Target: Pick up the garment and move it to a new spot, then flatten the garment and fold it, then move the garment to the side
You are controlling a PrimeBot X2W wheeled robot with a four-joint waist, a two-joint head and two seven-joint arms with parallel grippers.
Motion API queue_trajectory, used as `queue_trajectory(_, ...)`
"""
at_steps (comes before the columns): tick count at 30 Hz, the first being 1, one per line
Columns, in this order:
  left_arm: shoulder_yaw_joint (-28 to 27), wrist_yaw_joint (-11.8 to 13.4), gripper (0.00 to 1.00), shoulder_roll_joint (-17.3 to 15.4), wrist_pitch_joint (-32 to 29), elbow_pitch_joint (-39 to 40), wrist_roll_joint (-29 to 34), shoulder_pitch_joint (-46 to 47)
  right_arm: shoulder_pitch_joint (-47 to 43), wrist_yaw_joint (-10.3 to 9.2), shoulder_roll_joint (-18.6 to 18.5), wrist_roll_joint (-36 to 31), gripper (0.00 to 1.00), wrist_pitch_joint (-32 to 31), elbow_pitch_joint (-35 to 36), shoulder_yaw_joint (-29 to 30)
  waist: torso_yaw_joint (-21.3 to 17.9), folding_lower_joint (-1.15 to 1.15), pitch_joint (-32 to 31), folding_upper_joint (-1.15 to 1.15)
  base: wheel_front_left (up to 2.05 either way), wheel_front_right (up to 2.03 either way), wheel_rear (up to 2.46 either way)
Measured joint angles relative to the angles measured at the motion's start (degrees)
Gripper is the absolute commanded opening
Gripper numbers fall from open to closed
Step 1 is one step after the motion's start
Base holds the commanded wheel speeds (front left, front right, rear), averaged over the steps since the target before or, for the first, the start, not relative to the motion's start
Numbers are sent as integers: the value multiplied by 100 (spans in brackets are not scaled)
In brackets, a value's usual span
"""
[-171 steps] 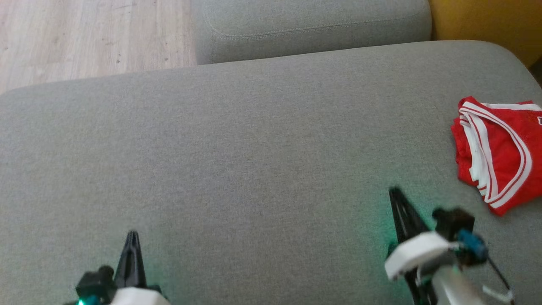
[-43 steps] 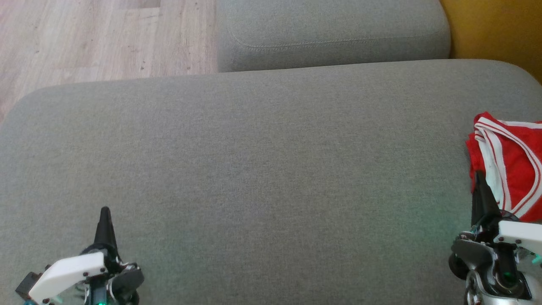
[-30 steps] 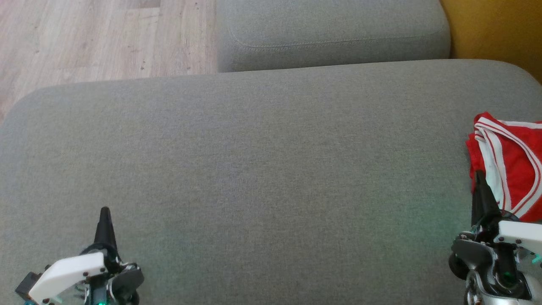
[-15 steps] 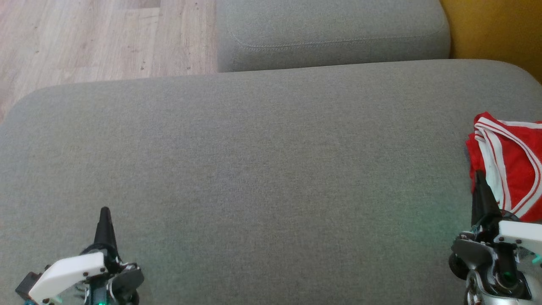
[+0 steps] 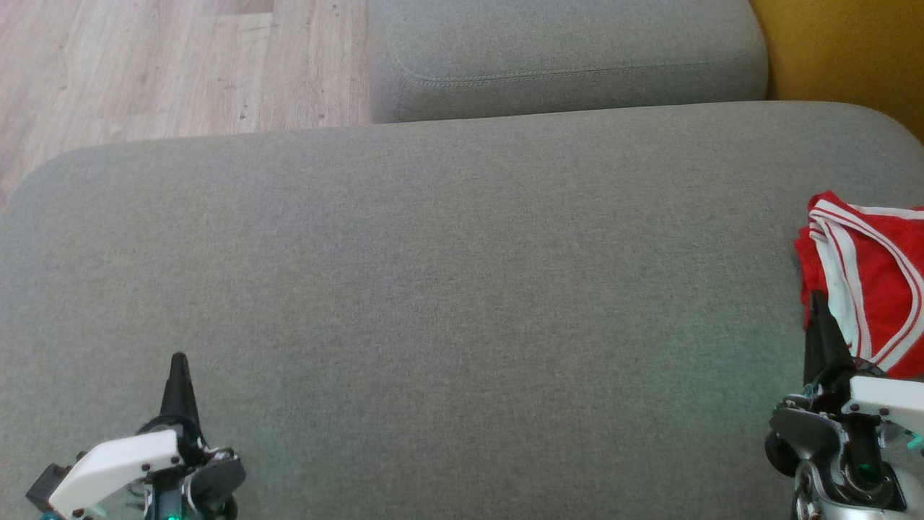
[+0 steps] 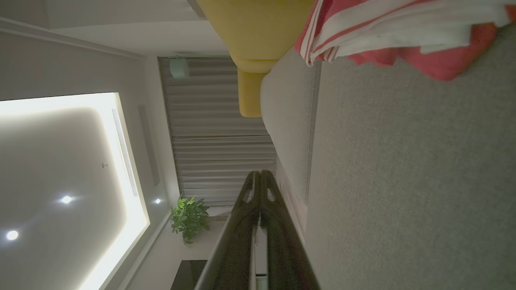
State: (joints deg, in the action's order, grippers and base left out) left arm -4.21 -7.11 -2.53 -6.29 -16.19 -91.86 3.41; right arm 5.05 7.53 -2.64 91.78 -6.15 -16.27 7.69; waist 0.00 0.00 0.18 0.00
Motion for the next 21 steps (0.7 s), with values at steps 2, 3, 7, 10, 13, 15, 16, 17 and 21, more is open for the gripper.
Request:
queue_trajectory(2,0,0,0,0,0,0,0,0,0,0,0,0,0,0,0,0,0,0,0,0,0,0,0)
queue_trajectory(3,0,0,0,0,0,0,0,0,0,0,0,0,0,0,0,0,0,0,0,0,0,0,0)
queue_trajectory(7,0,-1,0,0,0,0,0,0,0,0,0,0,0,0,0,0,0,0,0,0,0,0,0)
queue_trajectory(10,0,-1,0,0,0,0,0,0,0,0,0,0,0,0,0,0,0,0,0,0,0,0,0)
queue_trajectory(13,0,-1,0,0,0,0,0,0,0,0,0,0,0,0,0,0,0,0,0,0,0,0,0)
queue_trajectory(15,0,-1,0,0,0,0,0,0,0,0,0,0,0,0,0,0,0,0,0,0,0,0,0)
queue_trajectory(16,0,-1,0,0,0,0,0,0,0,0,0,0,0,0,0,0,0,0,0,0,0,0,0)
queue_trajectory(17,0,-1,0,0,0,0,0,0,0,0,0,0,0,0,0,0,0,0,0,0,0,0,0)
queue_trajectory(21,0,-1,0,0,0,0,0,0,0,0,0,0,0,0,0,0,0,0,0,0,0,0,0)
